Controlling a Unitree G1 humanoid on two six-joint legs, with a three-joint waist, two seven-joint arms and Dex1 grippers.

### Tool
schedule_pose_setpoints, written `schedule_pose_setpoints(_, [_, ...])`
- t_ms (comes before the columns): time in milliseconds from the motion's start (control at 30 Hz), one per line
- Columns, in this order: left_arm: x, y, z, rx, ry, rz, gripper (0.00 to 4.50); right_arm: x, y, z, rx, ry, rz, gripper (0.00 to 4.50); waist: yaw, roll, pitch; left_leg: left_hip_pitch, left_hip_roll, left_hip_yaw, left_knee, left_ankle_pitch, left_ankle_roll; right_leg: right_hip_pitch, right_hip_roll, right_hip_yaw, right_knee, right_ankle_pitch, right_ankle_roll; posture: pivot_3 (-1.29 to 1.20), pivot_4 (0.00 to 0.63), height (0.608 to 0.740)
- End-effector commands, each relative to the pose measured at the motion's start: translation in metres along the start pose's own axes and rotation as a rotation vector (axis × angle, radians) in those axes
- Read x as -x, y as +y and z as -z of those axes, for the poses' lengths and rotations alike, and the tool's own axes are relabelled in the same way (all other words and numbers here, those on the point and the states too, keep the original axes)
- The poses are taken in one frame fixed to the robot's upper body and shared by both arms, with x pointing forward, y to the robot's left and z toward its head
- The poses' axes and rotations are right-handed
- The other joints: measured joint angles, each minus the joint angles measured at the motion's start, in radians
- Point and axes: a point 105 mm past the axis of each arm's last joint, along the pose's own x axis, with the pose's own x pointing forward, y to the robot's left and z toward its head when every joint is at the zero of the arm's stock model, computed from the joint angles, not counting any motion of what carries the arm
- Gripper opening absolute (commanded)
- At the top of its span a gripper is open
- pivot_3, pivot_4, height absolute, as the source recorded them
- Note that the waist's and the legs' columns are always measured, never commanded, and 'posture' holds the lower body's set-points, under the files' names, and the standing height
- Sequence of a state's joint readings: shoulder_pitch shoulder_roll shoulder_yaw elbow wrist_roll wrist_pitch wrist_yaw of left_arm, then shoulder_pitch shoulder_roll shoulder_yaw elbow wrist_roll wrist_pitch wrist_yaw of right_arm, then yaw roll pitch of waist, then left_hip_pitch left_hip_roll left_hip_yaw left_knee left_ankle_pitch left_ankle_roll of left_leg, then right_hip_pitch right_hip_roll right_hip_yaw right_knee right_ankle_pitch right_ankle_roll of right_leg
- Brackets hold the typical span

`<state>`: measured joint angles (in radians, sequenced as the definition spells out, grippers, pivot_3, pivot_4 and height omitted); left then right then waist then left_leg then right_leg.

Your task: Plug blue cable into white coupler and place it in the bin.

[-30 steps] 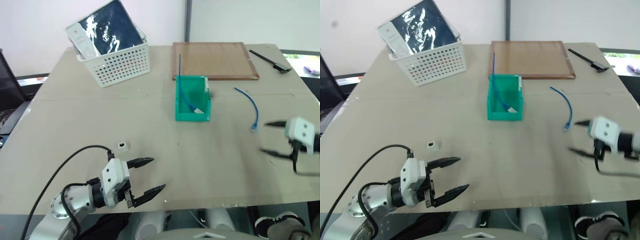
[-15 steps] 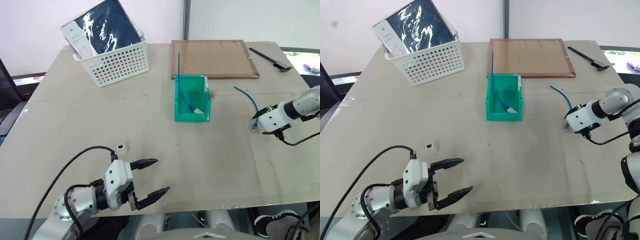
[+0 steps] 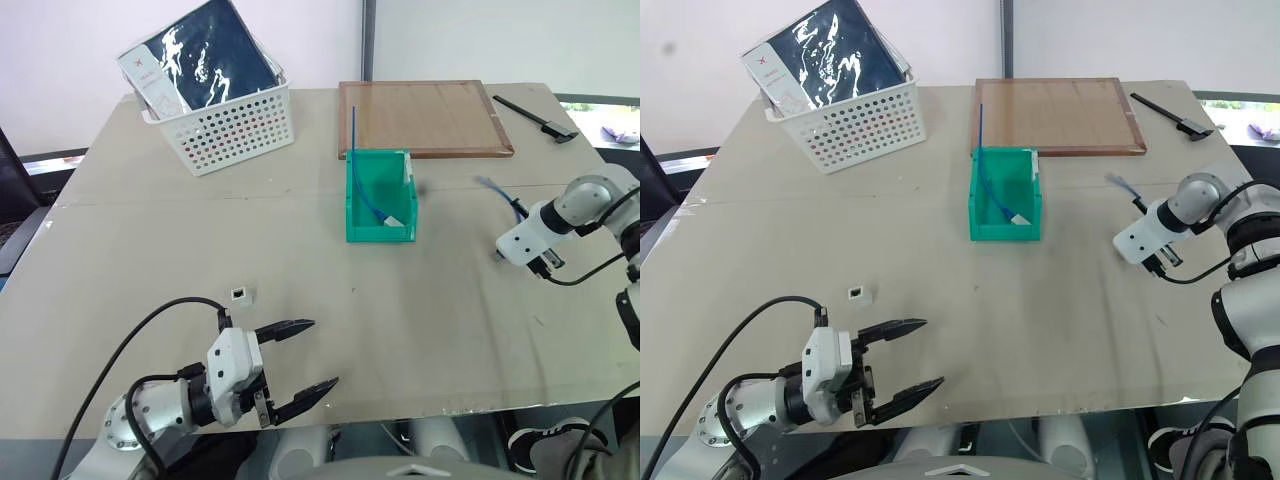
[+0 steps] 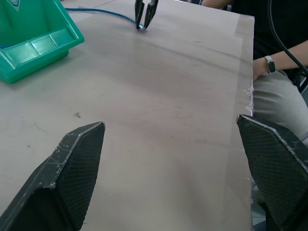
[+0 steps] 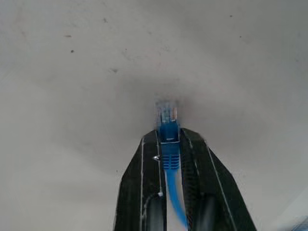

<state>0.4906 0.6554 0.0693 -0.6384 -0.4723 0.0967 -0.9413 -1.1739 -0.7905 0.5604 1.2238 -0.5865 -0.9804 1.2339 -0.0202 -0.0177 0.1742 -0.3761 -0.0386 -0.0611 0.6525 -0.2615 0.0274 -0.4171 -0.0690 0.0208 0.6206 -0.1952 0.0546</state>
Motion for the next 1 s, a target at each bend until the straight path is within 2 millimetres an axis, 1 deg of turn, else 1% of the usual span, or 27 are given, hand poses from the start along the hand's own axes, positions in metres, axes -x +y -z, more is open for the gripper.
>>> schedule_pose_setpoints(33, [0.0, 0.0, -0.001, -0.024, -0.021, -0.013, 4.5, 0.004, -0.009, -0.003, -0.046, -0.019, 0.011, 0.03, -0.001, 0.0, 0.0, 0.0, 0.0, 0.0, 0.0, 0.0, 0.0, 0.0, 0.0, 0.0, 0.0, 0.0, 0.0, 0.0, 0.15, 0.74])
schedule_pose_setpoints(100, [0.001, 0.001, 0.0, -0.023, -0.023, -0.028, 4.5, 0.006, -0.014, -0.009, -0.13, -0.091, 0.015, 0.03, -0.005, 0.0, 0.0, 0.001, 0.0, 0.0, 0.0, 0.0, 0.0, 0.0, 0.0, 0.0, 0.001, 0.0, 0.0, 0.0, 0.15, 0.74])
schedule_pose_setpoints(167, [0.002, 0.003, 0.002, -0.022, -0.02, -0.044, 4.5, 0.008, -0.025, -0.022, -0.231, -0.182, -0.024, 0.03, -0.008, 0.0, 0.0, 0.001, 0.0, 0.0, 0.0, 0.0, 0.0, 0.0, 0.0, 0.0, 0.001, 0.0, 0.0, 0.0, 0.15, 0.74])
schedule_pose_setpoints(233, [0.002, 0.007, 0.005, -0.022, -0.016, -0.074, 4.5, 0.006, -0.036, -0.038, -0.287, -0.232, -0.059, 0.03, -0.016, 0.0, 0.0, 0.001, 0.0, 0.0, 0.0, 0.0, 0.0, 0.0, 0.0, 0.0, 0.001, 0.0, 0.0, 0.0, 0.15, 0.74])
schedule_pose_setpoints(300, [0.002, 0.012, 0.009, -0.025, -0.014, -0.101, 4.5, -0.002, -0.044, -0.063, -0.311, -0.277, -0.08, 0.03, -0.016, 0.001, 0.0, 0.0, 0.001, -0.001, 0.0, 0.0, 0.0, 0.0, 0.0, 0.0, 0.001, 0.0, 0.0, 0.0, 0.15, 0.74])
schedule_pose_setpoints(400, [0.001, 0.017, 0.012, -0.048, -0.01, -0.13, 4.5, -0.022, -0.054, -0.108, -0.334, -0.336, -0.107, 0.03, -0.016, 0.001, 0.0, 0.0, 0.001, -0.004, -0.001, 0.0, 0.0, -0.001, -0.001, -0.002, 0.002, 0.0, 0.0, 0.0, 0.15, 0.74])
schedule_pose_setpoints(467, [0.001, 0.022, 0.013, -0.059, -0.005, -0.146, 4.5, -0.036, -0.058, -0.13, -0.343, -0.343, -0.102, 0.03, -0.015, 0.001, -0.001, -0.001, 0.001, -0.004, -0.001, 0.0, 0.0, -0.002, -0.001, -0.002, 0.003, 0.002, 0.002, 0.0, 0.15, 0.74])
schedule_pose_setpoints(567, [0.001, 0.03, 0.012, -0.081, 0.008, -0.162, 4.5, -0.051, -0.06, -0.153, -0.347, -0.339, -0.099, 0.03, -0.014, 0.0, -0.003, -0.001, 0.001, -0.005, 0.0, 0.0, 0.0, -0.002, -0.001, -0.004, 0.003, 0.002, 0.002, 0.0, 0.15, 0.74])
schedule_pose_setpoints(633, [0.001, 0.035, 0.011, -0.089, 0.012, -0.167, 4.5, -0.057, -0.061, -0.164, -0.353, -0.348, -0.101, 0.03, -0.015, -0.003, -0.006, 0.0, 0.001, -0.005, 0.0, 0.0, 0.0, -0.002, 0.0, -0.004, 0.003, 0.002, 0.002, 0.0, 0.15, 0.74])
schedule_pose_setpoints(733, [-0.001, 0.043, 0.012, -0.1, 0.036, -0.181, 4.5, -0.061, -0.065, -0.176, -0.357, -0.37, -0.082, 0.03, -0.021, -0.005, -0.01, 0.001, 0.001, -0.005, 0.0, 0.0, -0.001, -0.001, 0.0, -0.004, 0.004, 0.002, 0.002, 0.0, 0.15, 0.74])
schedule_pose_setpoints(767, [-0.003, 0.047, 0.013, -0.109, 0.05, -0.196, 4.5, -0.061, -0.066, -0.178, -0.361, -0.385, -0.073, 0.83, -0.022, -0.005, -0.01, 0.001, 0.001, -0.005, -0.001, 0.0, -0.001, -0.001, 0.001, -0.003, 0.004, 0.002, 0.002, 0.0, 0.15, 0.74])
schedule_pose_setpoints(800, [-0.006, 0.049, 0.011, -0.112, 0.046, -0.193, 4.5, -0.059, -0.066, -0.18, -0.381, -0.405, -0.071, 1.16, -0.023, -0.005, -0.01, 0.002, 0.002, -0.005, -0.001, -0.001, -0.001, -0.001, 0.002, -0.003, 0.004, 0.003, 0.002, 0.0, 0.15, 0.74])
schedule_pose_setpoints(833, [-0.009, 0.05, 0.01, -0.109, 0.045, -0.184, 4.5, -0.056, -0.066, -0.178, -0.399, -0.413, -0.059, 1.66, -0.021, -0.005, -0.011, 0.003, 0.002, -0.005, -0.001, -0.001, -0.001, 0.0, 0.003, -0.003, 0.004, 0.003, 0.002, 0.0, 0.15, 0.74])
schedule_pose_setpoints(867, [-0.011, 0.051, 0.01, -0.109, 0.05, -0.171, 4.5, -0.053, -0.068, -0.175, -0.423, -0.424, -0.031, 2.04, -0.021, -0.005, -0.011, 0.004, 0.002, -0.005, -0.001, -0.001, -0.002, 0.0, 0.003, -0.003, 0.005, 0.003, 0.002, 0.0, 0.15, 0.74])
schedule_pose_setpoints(933, [-0.016, 0.053, 0.011, -0.115, 0.07, -0.156, 4.5, -0.044, -0.068, -0.172, -0.463, -0.457, 0.006, 3.04, -0.018, -0.005, -0.01, 0.004, 0.003, -0.005, -0.001, -0.001, -0.002, 0.0, 0.003, -0.003, 0.005, 0.003, 0.002, 0.0, 0.15, 0.74])
schedule_pose_setpoints(967, [-0.02, 0.055, 0.011, -0.116, 0.078, -0.143, 4.5, -0.035, -0.068, -0.169, -0.497, -0.487, 0.039, 3.55, -0.017, -0.004, -0.01, 0.003, 0.003, -0.005, -0.001, -0.001, -0.002, 0.0, 0.003, -0.003, 0.005, 0.003, 0.002, 0.0, 0.15, 0.74])
schedule_pose_setpoints(1000, [-0.025, 0.056, 0.011, -0.124, 0.097, -0.124, 4.5, -0.023, -0.063, -0.165, -0.522, -0.514, 0.058, 3.94, -0.01, -0.003, -0.009, 0.003, 0.002, -0.005, -0.001, -0.001, -0.002, 0.0, 0.003, -0.003, 0.004, 0.003, 0.002, 0.0, 0.15, 0.74])
